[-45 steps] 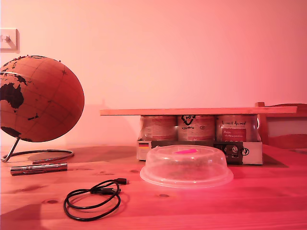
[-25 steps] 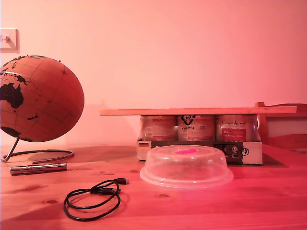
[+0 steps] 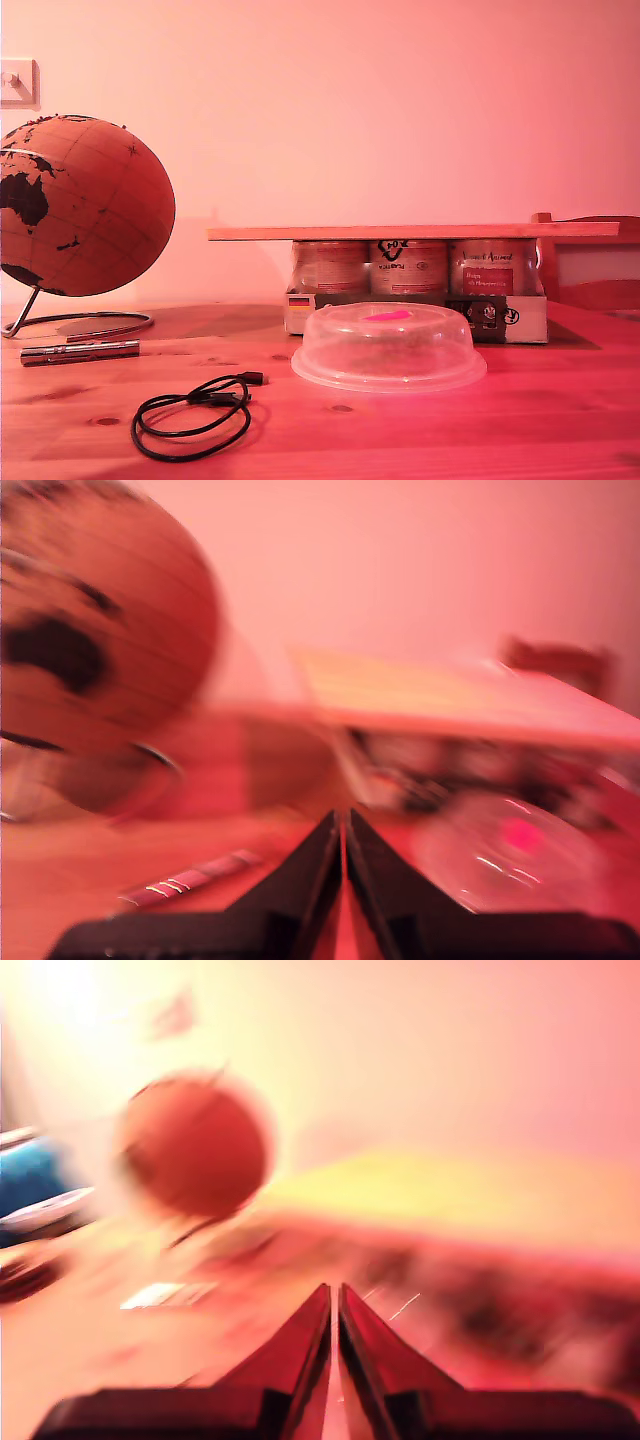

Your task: Slide the USB wire to the right

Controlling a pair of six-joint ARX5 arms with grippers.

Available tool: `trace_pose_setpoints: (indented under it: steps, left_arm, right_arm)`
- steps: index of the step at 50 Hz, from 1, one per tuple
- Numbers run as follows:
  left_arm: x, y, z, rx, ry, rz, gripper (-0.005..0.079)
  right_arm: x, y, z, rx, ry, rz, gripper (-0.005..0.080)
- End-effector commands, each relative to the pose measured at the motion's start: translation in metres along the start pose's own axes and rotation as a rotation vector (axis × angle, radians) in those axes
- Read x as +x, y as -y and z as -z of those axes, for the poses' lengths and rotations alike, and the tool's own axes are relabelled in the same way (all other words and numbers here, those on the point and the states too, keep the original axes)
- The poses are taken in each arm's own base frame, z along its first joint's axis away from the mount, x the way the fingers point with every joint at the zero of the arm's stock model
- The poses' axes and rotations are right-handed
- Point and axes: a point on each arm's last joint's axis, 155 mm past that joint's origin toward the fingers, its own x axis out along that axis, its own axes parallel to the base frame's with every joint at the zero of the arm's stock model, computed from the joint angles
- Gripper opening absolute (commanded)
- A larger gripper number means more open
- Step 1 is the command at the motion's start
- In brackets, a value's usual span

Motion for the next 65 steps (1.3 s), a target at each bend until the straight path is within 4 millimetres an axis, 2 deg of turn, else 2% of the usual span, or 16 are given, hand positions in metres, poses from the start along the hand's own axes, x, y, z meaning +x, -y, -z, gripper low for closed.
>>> trace_pose_setpoints:
  steps: [1,13,18,24,30,36,39,45,49,51,59,65]
  left_arm:
    - [0.003,0.002,0.011,-0.014,-0.057,0.015,-0.0021]
    - [0.017,0.018,0.054,-0.078,-0.267,0.099,-0.0021]
    - [0.021,0.026,0.065,-0.08,-0.339,0.131,-0.0021]
    - [0.027,0.037,0.075,-0.099,-0.429,0.16,-0.0021]
    - [0.036,0.043,0.082,-0.179,-0.53,0.137,-0.0021]
    - [0.048,0.053,0.087,-0.189,-0.61,0.157,-0.0015]
    - [0.054,0.06,0.088,-0.188,-0.632,0.181,0.0047]
    - [0.067,0.075,0.087,-0.18,-0.674,0.22,0.0388]
    - [0.074,0.08,0.088,-0.176,-0.703,0.223,0.0533]
    - [0.077,0.079,0.091,-0.171,-0.726,0.203,0.0554]
    - [0.081,0.055,0.116,-0.133,-0.875,0.027,0.0554]
    - [0.086,0.046,0.129,-0.105,-0.948,-0.039,0.0554]
  right_arm:
    - [0.0,-0.011,0.004,0.024,-0.025,-0.046,-0.0013]
    - [-0.001,-0.063,0.032,0.075,-0.151,-0.265,-0.0013]
    - [-0.003,-0.079,0.046,0.084,-0.214,-0.327,-0.0013]
    - [-0.002,-0.085,0.058,0.075,-0.263,-0.332,-0.0013]
    - [0.0,-0.083,0.064,0.068,-0.287,-0.308,-0.0013]
    - [0.001,-0.083,0.068,0.047,-0.298,-0.304,-0.0013]
    - [0.001,-0.083,0.068,0.038,-0.299,-0.305,-0.0013]
    - [0.002,-0.081,0.068,0.035,-0.297,-0.293,-0.0013]
    - [0.002,-0.08,0.068,0.034,-0.296,-0.287,-0.0013]
    - [0.003,-0.079,0.068,0.034,-0.296,-0.284,-0.0013]
    - [0.003,-0.079,0.068,0.033,-0.296,-0.284,-0.0013]
    - [0.003,-0.079,0.068,0.03,-0.296,-0.284,-0.0013]
